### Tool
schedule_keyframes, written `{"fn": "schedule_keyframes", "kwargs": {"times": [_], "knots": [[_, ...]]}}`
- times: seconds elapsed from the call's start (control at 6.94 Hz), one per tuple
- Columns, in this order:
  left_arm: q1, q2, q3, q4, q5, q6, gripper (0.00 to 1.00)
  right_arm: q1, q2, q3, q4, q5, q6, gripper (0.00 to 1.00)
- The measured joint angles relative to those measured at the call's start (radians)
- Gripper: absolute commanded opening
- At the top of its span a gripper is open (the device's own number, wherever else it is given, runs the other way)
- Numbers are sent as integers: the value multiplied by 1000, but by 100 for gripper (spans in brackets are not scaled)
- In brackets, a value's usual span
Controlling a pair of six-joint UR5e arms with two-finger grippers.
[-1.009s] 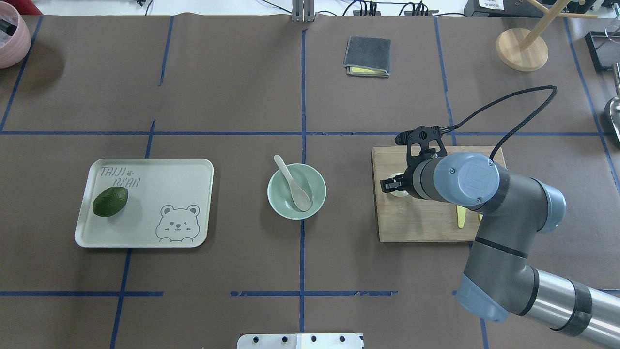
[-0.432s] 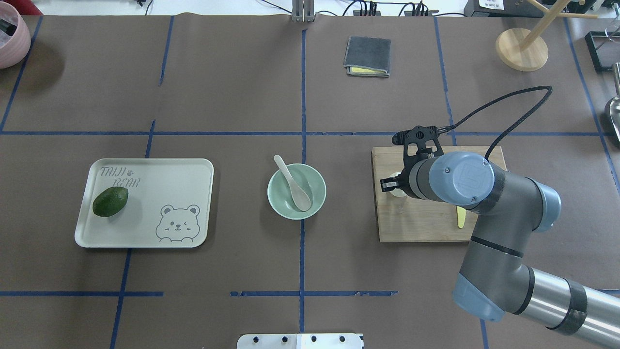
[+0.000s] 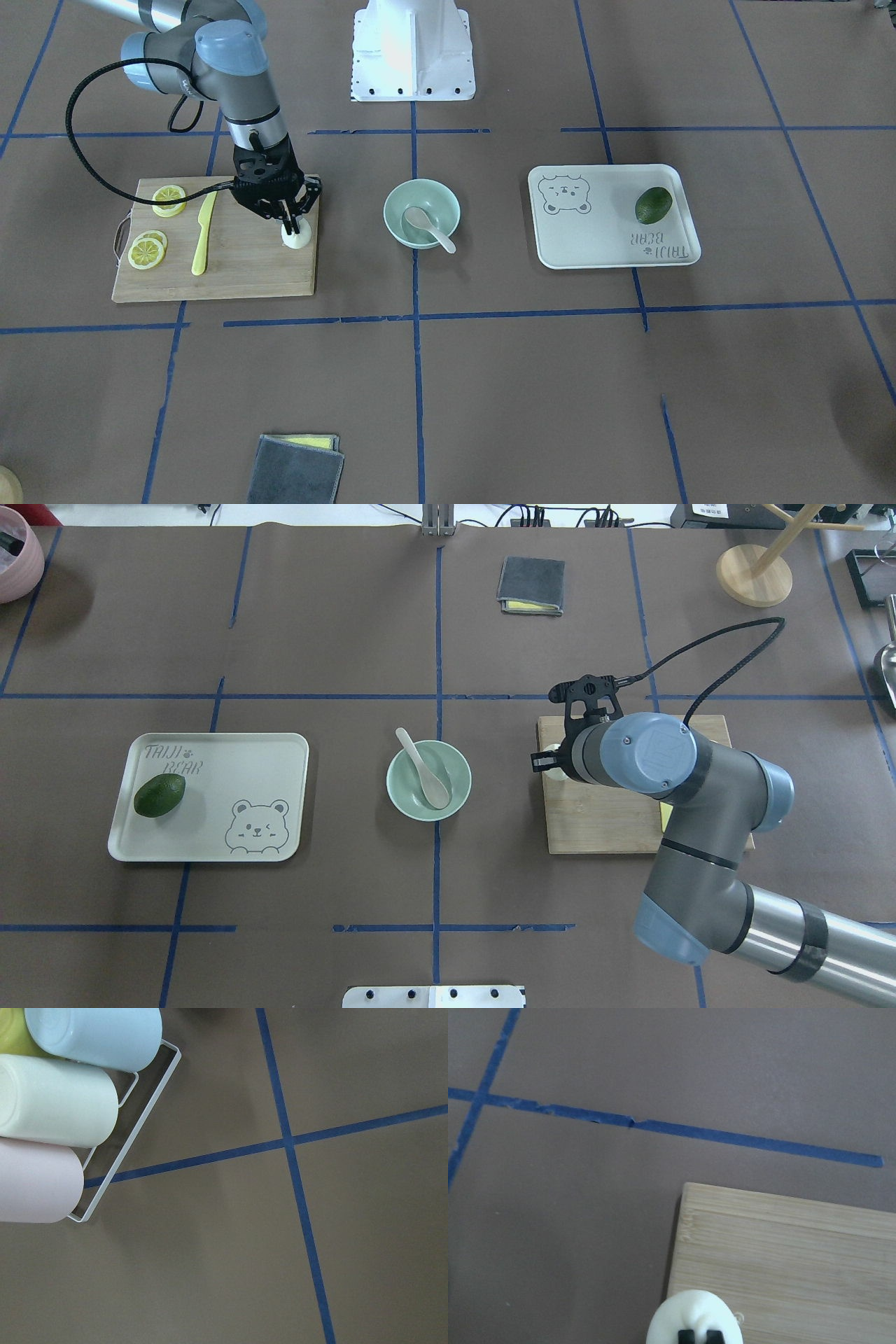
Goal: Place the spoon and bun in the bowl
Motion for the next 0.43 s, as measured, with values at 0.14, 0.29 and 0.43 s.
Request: {"fn": "schedule_keyframes", "kwargs": {"times": [0.14, 0.29, 0.43], "knots": [[0, 0, -4, 0, -6, -2, 100, -11, 83, -3, -79, -6, 53, 0], [0, 0, -9, 1, -12, -4, 100, -34, 163, -14, -147, -30, 99, 0], [0, 0, -12, 1, -15, -4, 100, -66, 233, -47, -182, -73, 129, 0]]}}
